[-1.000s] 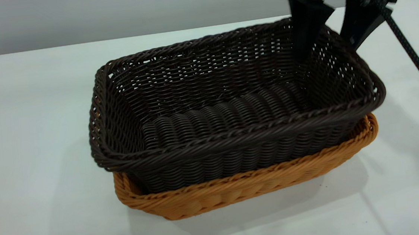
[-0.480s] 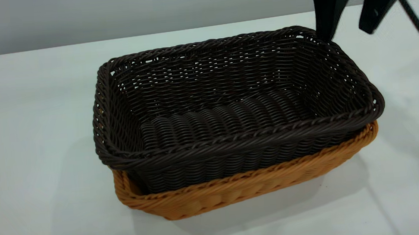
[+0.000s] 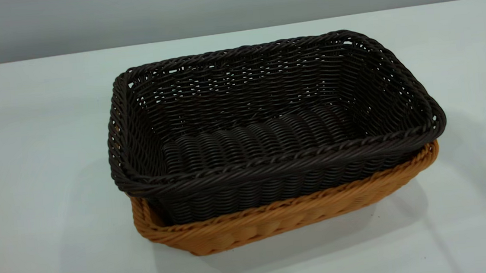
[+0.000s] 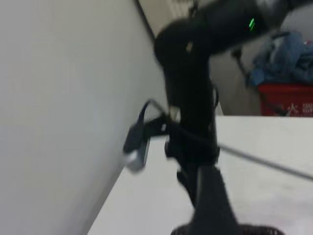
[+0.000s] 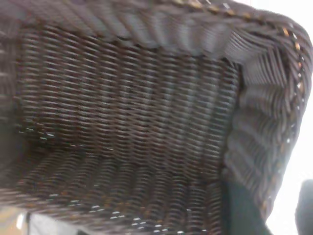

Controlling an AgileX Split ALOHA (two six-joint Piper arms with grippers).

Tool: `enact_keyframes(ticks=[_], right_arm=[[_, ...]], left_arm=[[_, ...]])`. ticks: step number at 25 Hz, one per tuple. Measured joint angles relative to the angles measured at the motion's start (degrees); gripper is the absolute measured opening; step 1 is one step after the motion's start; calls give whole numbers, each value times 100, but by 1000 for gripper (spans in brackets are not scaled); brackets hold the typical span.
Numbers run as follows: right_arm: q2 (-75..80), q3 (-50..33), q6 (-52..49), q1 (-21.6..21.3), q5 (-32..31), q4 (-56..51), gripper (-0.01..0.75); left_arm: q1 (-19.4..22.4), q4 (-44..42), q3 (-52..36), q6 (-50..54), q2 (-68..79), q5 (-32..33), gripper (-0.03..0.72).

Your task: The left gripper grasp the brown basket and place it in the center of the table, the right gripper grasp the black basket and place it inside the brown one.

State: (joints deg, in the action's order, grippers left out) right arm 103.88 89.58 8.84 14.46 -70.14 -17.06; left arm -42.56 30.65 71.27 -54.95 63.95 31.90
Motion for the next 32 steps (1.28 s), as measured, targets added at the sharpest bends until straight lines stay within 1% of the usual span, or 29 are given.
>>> enact_keyframes(ticks=[6, 8, 13, 16, 20, 24, 27, 30, 32], right_arm=[[-748, -5, 5, 0, -5, 7, 41], [-1028, -5, 5, 0, -5, 7, 11], [-1707, -5, 5, 53, 33, 29, 1], [-2144, -5, -1, 53, 385, 86, 1], [-2761, -5, -66, 53, 687, 83, 1], [-3333, -5, 22, 53, 712, 83, 0], [-3746, -122, 274, 53, 815, 76, 0], [-4275, -520, 449, 53, 1066, 81, 0], [-4663, -950, 449, 53, 1232, 81, 0]], left_arm=[[0, -1341, 0, 1485, -385, 628, 309], [0, -1798, 0, 1997, -505, 820, 271], [0, -2690, 0, 3114, -791, 1269, 168], [0, -2997, 0, 3575, -947, 1506, 104], [0, -3319, 0, 3997, -1179, 1844, 46], [0, -3751, -191, 4351, -1399, 1994, 24], [0, -3798, -531, 4496, -1612, 2067, 21], [0, -3798, -917, 4656, -1913, 2028, 21], [0, -3820, -1141, 4843, -2122, 1977, 21]])
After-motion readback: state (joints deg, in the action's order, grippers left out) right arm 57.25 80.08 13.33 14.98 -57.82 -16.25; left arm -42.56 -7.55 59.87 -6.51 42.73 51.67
